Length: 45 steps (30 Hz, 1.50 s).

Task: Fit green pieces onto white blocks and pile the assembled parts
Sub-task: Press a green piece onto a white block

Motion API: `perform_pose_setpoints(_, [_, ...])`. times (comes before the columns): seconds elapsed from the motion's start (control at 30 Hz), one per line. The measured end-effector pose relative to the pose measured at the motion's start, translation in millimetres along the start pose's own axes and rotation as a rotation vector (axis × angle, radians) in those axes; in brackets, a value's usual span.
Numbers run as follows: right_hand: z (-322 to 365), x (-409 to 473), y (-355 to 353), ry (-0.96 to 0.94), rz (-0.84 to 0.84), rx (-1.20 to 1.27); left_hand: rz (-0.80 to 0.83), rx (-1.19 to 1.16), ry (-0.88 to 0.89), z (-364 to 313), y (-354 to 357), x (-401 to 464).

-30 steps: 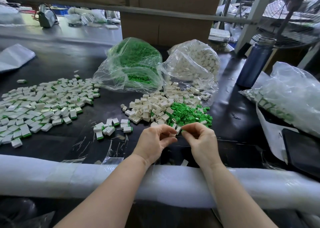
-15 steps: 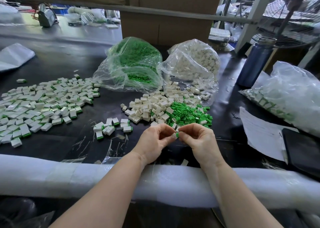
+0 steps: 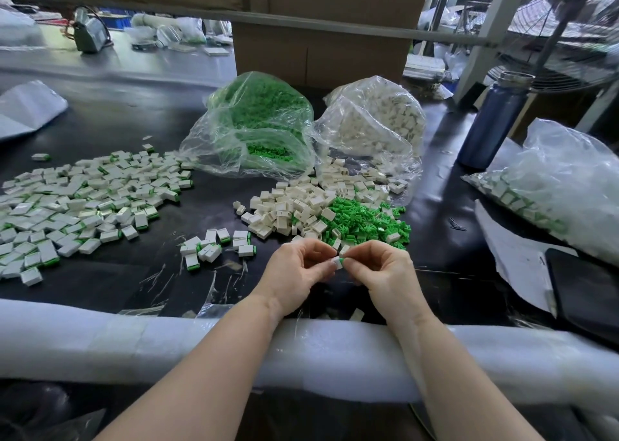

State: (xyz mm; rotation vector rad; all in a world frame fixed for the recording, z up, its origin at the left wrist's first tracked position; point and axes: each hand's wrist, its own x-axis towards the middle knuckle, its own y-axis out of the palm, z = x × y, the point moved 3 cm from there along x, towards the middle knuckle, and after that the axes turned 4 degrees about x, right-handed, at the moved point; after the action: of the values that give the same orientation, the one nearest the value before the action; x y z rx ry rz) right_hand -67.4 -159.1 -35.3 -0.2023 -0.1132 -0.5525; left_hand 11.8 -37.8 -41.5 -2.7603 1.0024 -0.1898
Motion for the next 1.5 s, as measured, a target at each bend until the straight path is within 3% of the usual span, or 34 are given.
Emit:
perform_pose_setpoints(0.77, [0.5, -2.0, -0.4, 0.057, 0.062, 0.006, 0.032, 0.146, -0.004, -0.7, 2.8, -2.0])
perform_pose_setpoints(1.5, [-3.8, -1.3, -3.8, 0.079, 0.053, 0.103, 0.067, 0.121, 0.035, -4.3, 3.6, -3.6])
